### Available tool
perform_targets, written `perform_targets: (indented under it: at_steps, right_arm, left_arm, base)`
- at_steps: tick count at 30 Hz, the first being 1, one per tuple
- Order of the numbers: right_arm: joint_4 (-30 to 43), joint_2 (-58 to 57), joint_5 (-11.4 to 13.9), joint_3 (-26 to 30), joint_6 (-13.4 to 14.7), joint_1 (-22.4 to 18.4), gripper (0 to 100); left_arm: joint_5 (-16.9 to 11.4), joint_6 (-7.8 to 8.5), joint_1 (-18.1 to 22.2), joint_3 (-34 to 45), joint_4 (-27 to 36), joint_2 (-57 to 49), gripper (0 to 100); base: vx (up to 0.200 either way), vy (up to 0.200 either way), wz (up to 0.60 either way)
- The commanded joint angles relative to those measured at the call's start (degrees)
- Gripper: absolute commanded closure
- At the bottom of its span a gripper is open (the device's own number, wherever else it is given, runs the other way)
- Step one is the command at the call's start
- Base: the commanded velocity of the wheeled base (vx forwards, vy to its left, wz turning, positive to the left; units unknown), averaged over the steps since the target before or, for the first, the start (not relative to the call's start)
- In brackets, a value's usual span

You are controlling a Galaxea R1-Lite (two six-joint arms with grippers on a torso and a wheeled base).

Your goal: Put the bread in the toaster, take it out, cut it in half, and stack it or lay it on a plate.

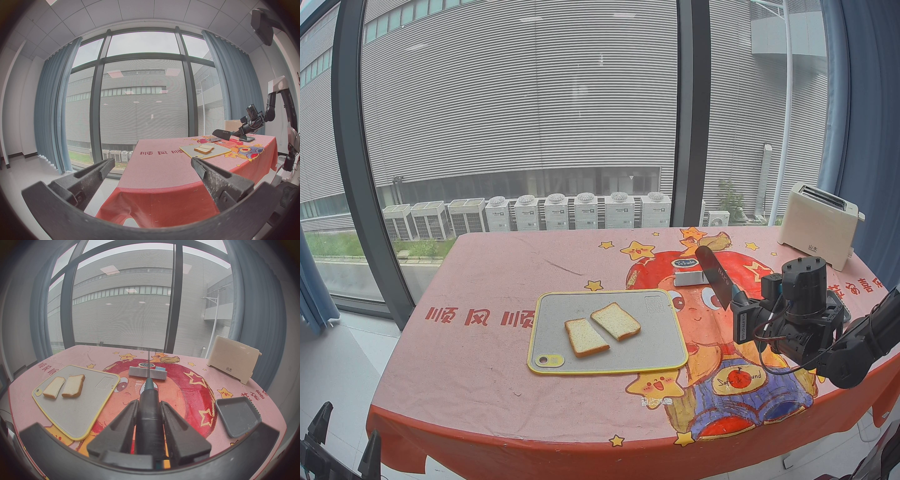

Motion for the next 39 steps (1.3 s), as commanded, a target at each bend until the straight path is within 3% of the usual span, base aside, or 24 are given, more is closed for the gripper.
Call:
perform_targets:
  at_steps: [1, 39]
  right_arm:
    - [0.0, 0.2, 0.0, 0.0, 0.0, 0.0, 100]
    - [0.0, 1.4, -0.3, -1.1, 0.9, -0.6, 100]
  left_arm:
    - [0.0, 0.02, 0.1, 0.9, 0.0, -0.3, 0]
    - [0.0, 0.02, 0.0, 0.9, 0.0, -0.3, 0]
  base:
    - [0.000, 0.000, 0.00]
    - [0.000, 0.000, 0.00]
